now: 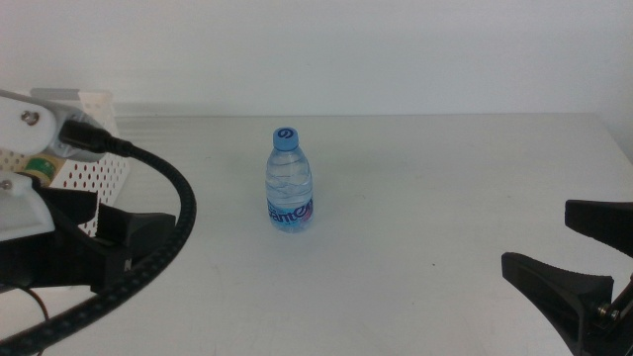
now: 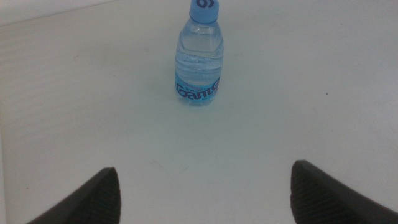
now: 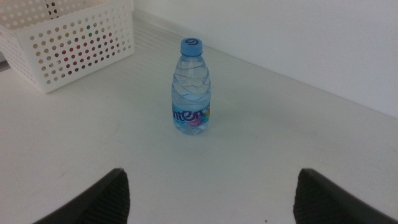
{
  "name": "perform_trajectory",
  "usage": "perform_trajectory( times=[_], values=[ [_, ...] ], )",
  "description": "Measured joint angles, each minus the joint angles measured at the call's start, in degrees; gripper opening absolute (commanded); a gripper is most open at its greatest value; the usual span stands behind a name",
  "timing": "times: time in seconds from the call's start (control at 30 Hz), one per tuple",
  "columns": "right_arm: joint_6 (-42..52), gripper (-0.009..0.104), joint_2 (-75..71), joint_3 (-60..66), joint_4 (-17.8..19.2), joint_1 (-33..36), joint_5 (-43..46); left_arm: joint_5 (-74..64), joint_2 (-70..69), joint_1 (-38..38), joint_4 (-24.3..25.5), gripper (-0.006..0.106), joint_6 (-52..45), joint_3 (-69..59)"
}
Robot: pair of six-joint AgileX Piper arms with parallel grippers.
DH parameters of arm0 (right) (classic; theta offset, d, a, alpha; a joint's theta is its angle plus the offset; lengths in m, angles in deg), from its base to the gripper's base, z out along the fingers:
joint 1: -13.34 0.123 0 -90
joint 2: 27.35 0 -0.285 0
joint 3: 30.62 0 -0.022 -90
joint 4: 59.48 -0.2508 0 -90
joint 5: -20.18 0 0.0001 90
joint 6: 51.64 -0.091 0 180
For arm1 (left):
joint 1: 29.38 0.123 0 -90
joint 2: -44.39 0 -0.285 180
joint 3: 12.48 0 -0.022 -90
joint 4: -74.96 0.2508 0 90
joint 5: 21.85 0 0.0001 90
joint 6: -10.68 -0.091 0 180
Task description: Use arms to grab the bottles and put them into the dustbin to the left of the table.
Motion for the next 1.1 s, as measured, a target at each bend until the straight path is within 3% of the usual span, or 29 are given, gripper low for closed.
perform_trajectory(
  times=[0.27, 0.53, 0.9, 1.1],
  values=[
    [0.00, 0.072, 0.00, 0.00, 0.00, 0.00, -0.04, 6.71, 1.45, 0.00, 0.00, 0.090, 0.00, 0.55],
    [0.00, 0.072, 0.00, 0.00, 0.00, 0.00, -0.07, 10.42, 10.13, 0.00, -0.52, 0.090, -1.97, 9.11],
    [0.00, 0.072, 0.00, 0.00, 0.00, 0.00, -0.07, 13.89, 21.83, 0.00, -8.76, 0.090, -10.79, 12.95],
    [0.00, 0.072, 0.00, 0.00, 0.00, 0.00, -0.07, 23.83, 23.11, -1.32, -13.77, 0.090, -15.72, 6.62]
  ],
)
